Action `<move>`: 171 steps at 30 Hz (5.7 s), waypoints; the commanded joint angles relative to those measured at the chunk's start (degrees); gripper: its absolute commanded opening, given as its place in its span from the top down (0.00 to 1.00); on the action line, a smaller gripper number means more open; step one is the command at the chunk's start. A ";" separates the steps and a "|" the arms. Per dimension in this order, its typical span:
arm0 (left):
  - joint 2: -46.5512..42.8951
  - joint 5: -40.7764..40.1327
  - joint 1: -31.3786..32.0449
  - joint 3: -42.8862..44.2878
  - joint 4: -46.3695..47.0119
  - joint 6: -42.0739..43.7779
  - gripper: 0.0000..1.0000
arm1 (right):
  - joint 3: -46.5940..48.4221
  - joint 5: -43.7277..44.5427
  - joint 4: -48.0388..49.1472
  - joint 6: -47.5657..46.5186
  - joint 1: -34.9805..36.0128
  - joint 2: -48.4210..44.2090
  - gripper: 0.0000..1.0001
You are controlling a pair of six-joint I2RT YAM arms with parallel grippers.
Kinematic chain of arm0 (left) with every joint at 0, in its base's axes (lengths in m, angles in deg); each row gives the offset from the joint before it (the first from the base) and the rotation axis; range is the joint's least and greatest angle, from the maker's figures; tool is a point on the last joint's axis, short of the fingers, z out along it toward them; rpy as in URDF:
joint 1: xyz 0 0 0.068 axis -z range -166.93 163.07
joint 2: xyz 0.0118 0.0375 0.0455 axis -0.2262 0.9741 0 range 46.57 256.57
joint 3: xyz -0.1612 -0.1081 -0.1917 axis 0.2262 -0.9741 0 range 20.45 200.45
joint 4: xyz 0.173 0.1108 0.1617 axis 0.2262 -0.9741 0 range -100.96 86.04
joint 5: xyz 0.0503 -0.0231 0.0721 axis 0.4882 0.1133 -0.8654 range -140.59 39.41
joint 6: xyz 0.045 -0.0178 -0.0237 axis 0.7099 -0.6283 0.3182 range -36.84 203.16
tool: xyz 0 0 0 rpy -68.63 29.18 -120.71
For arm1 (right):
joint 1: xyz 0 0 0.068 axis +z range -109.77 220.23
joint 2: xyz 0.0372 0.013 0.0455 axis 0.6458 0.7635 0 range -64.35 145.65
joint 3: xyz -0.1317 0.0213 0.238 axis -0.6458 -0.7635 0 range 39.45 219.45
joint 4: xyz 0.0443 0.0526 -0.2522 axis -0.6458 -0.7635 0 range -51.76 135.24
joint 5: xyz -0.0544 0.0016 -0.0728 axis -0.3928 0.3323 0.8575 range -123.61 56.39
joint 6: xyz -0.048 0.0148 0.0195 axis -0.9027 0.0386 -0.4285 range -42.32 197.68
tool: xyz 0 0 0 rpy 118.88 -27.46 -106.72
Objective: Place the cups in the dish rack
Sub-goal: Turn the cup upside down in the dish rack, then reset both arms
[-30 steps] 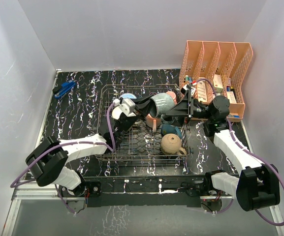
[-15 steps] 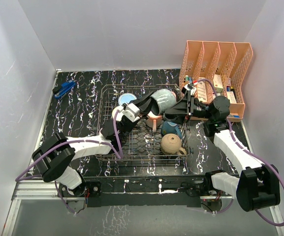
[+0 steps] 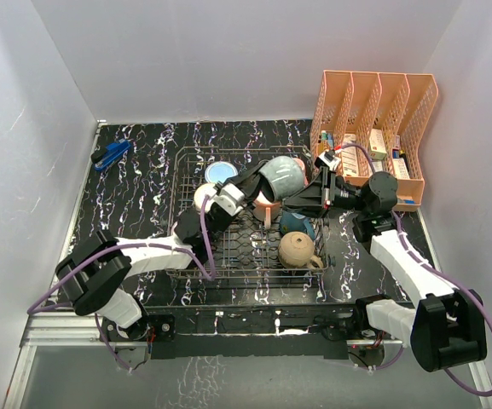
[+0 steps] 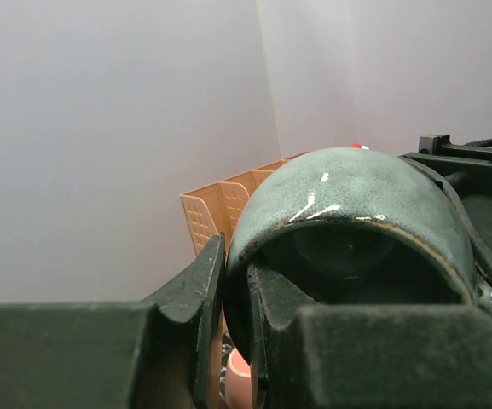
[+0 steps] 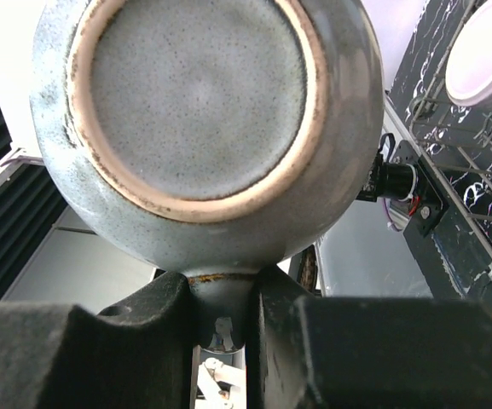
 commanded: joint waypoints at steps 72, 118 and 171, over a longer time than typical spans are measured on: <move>-54.46 -8.49 -37.18 5.35 -113.49 -34.42 0.03 | 41.96 21.70 -80.56 -174.35 32.18 33.89 0.92; -59.91 6.16 -37.19 -0.64 -104.04 -49.08 0.03 | 47.93 34.73 -87.55 -177.44 39.96 35.06 0.29; -18.36 30.43 -37.27 54.74 -98.18 -45.67 0.03 | 80.68 44.10 -75.22 -90.67 -1.74 13.99 0.01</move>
